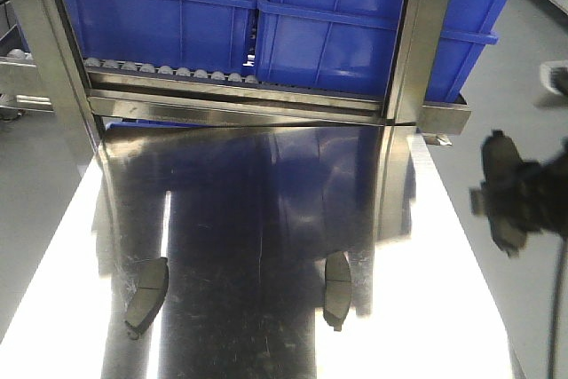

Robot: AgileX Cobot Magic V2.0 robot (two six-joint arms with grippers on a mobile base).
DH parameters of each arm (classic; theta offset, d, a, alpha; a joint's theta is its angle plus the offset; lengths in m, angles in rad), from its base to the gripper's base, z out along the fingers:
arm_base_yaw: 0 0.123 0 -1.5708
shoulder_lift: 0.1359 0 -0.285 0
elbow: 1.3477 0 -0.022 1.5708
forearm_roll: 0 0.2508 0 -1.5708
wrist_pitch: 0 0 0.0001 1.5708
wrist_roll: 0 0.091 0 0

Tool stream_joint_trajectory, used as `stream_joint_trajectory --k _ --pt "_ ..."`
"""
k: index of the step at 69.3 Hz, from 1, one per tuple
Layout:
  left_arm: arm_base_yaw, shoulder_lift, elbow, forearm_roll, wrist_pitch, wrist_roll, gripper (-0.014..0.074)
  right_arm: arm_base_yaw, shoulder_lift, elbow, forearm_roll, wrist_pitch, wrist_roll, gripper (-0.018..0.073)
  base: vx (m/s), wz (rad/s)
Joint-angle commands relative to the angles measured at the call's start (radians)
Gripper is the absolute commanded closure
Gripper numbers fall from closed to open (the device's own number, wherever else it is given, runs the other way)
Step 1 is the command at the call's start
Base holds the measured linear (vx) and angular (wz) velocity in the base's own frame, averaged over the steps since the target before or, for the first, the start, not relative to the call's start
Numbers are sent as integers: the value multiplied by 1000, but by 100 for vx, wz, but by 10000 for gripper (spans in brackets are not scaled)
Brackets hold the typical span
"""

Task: Move and align brake pads A on conveyor
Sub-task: 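Lower the right gripper onto the farthest brake pad and grasp it, then lift the held brake pad with the right gripper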

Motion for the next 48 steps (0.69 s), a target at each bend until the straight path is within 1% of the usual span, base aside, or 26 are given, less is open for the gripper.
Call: stream_joint_trajectory --k 1,9,20,31,39,48 --pt "-1 2 -29 -19 -92 -4 603 -3 -139 56 -2 -133 -7 571 0 0" --pt "-1 2 -29 -19 -92 -4 603 -3 -305 153 -4 -158 -7 571 0 0" --pt "-1 2 -29 -19 -92 -4 603 -3 -476 250 -4 -173 -9 571 0 0" --pt "-1 2 -29 -19 -92 -4 603 -3 -621 337 -4 -199 -47 571 0 0" --pt "-1 2 -29 -19 -92 -4 603 -3 -692 378 -4 -228 -52 569 0 0" --pt "-1 2 -29 -19 -92 -4 603 -3 -721 391 -38 -249 -57 569 0 0"
